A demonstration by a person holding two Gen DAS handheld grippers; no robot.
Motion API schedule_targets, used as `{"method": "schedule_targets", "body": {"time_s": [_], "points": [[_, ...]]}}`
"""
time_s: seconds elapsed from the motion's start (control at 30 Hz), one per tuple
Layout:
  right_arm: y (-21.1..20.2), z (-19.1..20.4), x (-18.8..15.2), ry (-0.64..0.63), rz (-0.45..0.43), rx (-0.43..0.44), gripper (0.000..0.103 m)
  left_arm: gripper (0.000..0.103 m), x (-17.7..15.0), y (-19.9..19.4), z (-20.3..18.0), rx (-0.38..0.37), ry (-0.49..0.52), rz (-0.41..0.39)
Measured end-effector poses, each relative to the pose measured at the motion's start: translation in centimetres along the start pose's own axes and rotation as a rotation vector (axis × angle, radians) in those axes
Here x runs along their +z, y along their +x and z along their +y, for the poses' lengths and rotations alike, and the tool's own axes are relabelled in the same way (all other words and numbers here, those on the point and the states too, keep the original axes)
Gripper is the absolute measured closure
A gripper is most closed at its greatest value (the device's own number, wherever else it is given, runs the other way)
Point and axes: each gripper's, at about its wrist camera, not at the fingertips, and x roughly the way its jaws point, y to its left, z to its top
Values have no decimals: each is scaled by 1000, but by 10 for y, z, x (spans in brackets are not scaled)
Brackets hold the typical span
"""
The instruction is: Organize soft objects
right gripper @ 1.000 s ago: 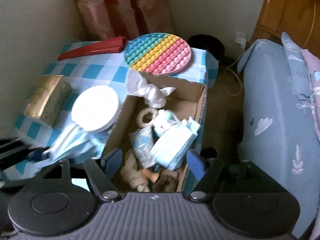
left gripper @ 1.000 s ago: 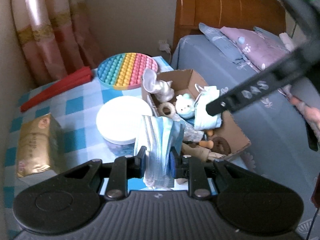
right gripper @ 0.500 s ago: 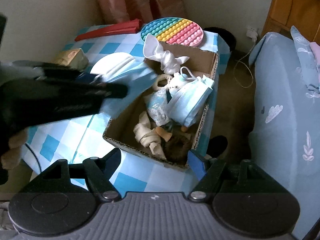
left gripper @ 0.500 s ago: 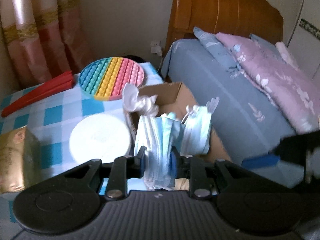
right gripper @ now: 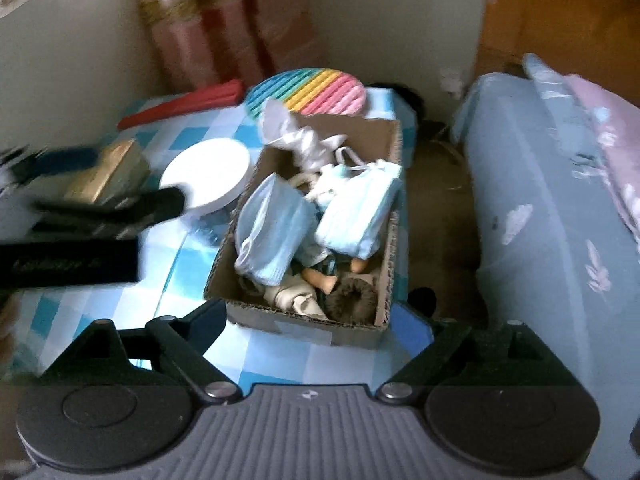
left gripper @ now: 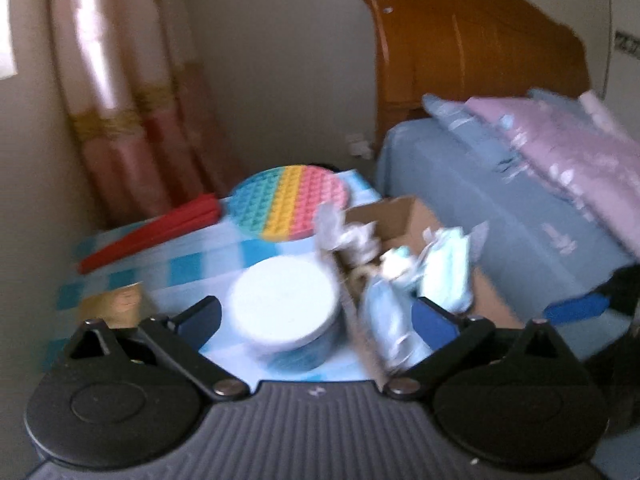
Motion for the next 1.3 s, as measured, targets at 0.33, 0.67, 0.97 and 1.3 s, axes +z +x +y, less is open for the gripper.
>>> {"method": "schedule_targets", "body": {"time_s": [0.33,0.67,0.97,1.3], "points": [[-5,29,-29,134,-86,-203,3,2,-27,-29,26,109,-29,100],[-13,39,-36,167,-86,-205,3,2,-41,-37,37,121,-31,122],[-17,42,-36,173,-99,-194,3,2,-44,-39,34,121,-18,118],[-20,46,-36,165,-108,-194,3,2,-44,-41,35,121,-23,119]]}}
